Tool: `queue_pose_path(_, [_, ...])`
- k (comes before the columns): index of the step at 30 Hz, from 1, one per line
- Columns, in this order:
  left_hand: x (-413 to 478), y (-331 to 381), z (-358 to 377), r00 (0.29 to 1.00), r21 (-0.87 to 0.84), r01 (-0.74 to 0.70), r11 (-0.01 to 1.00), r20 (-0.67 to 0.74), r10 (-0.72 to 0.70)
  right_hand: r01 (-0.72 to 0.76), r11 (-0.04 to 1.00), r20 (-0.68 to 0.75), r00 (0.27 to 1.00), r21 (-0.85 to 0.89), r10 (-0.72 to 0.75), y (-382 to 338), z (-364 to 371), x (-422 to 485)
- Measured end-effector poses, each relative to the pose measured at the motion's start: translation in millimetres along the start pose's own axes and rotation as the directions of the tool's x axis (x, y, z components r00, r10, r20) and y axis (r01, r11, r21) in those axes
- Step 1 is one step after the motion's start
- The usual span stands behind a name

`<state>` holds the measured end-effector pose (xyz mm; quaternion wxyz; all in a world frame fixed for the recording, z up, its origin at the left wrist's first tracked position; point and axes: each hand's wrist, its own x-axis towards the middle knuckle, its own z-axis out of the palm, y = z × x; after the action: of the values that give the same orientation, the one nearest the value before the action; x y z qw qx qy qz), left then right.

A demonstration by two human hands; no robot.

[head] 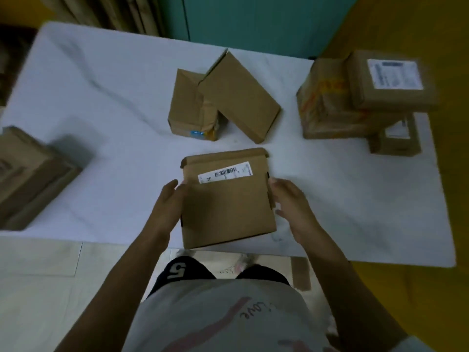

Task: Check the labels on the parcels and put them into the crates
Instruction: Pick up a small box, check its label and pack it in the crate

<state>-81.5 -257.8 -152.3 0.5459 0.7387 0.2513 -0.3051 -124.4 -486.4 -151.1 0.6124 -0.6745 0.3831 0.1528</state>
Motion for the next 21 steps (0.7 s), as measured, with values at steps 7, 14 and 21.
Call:
queue_pose_path(7, [-38,-1,34,0.946,-0.161,-0.159,0.974,-0.306,0.104,0.098,0.994,0.173,0.979,0.043,-0.103,-9,-34,3])
queue_pose_path(14, [-55,31,41,0.946,-0.444,-0.224,0.867,-0.312,0.085,0.243,0.919,0.081,0.957,0.309,-0.28,-32,-59,-6])
queue_pose_path(21, [-54,46,36,0.947,-0.586,-0.262,0.767,-0.308,0.088,0.484,0.811,-0.194,0.875,0.329,-0.444,-47,-53,-19])
